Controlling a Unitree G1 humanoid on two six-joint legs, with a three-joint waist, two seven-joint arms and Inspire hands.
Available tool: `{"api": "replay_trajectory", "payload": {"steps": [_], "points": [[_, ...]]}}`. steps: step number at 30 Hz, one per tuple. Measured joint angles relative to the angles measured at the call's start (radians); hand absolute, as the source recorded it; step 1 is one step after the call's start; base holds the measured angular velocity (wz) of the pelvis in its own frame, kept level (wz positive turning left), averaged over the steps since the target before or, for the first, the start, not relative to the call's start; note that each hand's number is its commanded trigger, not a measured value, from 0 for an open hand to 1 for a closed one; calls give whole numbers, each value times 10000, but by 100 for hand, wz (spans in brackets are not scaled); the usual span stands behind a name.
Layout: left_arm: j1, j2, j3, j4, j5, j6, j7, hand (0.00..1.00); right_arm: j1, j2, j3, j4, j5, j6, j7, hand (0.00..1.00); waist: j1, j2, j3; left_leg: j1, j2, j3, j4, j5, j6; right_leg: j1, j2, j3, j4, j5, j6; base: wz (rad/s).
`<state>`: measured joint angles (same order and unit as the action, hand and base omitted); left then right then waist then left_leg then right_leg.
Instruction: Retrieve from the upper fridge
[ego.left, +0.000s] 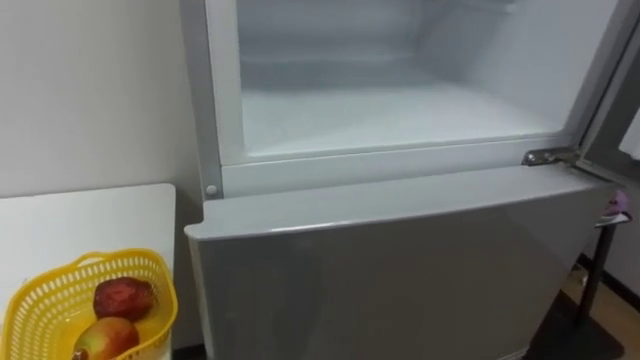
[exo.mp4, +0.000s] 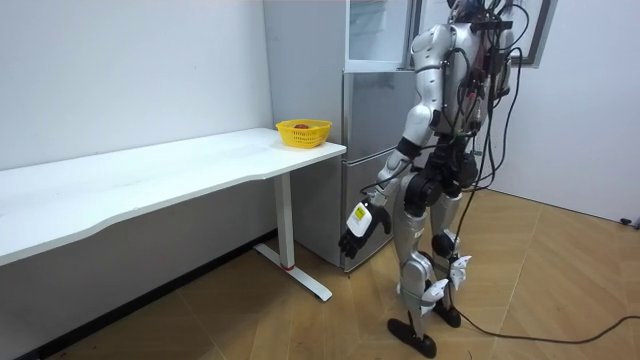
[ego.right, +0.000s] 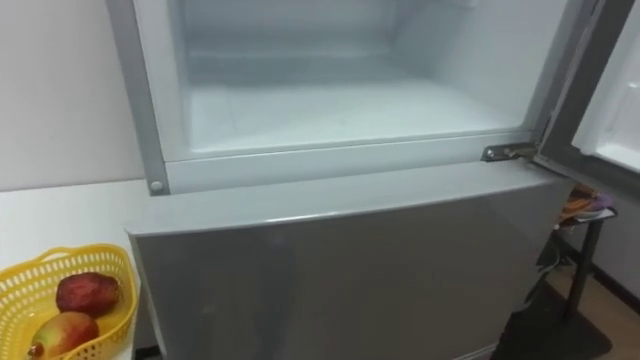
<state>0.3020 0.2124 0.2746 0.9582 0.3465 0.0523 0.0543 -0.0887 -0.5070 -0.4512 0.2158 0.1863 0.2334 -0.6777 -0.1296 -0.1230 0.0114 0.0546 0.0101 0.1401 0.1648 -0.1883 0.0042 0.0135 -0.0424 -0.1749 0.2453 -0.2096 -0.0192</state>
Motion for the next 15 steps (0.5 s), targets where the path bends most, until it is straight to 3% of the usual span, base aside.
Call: {"api": "replay_trajectory", "payload": {"steps": [3, 8, 11, 15], "points": [[-34, 29, -2, 27, 0, -202, 2, 0, 297, 0, 558, -757, -16, 316, -10, 0, -36, -46, 27, -73, -21, -10, 12, 3, -3, -146, -19, 16, 161, -70, 4, -2], [-63, 40, -34, 31, -23, -429, 5, 0, 361, -1, 1078, -842, -409, 337, -17, 0, -146, -150, 85, -85, -33, -28, 3, 8, -2, -229, -45, 53, 292, -111, -7, -3], [-73, 50, -30, 36, -21, -526, 31, 0, 380, -1, 1537, -1414, -436, 921, -7, 0, -371, -270, 152, -75, -18, -12, 0, 28, -5, -268, -23, 128, 325, -113, -19, -9], [-324, 49, -40, 116, -116, -808, 29, 0, 1014, -1, 2009, -1817, -1461, 977, 197, 0, -420, -344, 192, -60, 6, -42, 3, 28, -6, -237, 18, 212, 324, -94, -51, -9]]}}
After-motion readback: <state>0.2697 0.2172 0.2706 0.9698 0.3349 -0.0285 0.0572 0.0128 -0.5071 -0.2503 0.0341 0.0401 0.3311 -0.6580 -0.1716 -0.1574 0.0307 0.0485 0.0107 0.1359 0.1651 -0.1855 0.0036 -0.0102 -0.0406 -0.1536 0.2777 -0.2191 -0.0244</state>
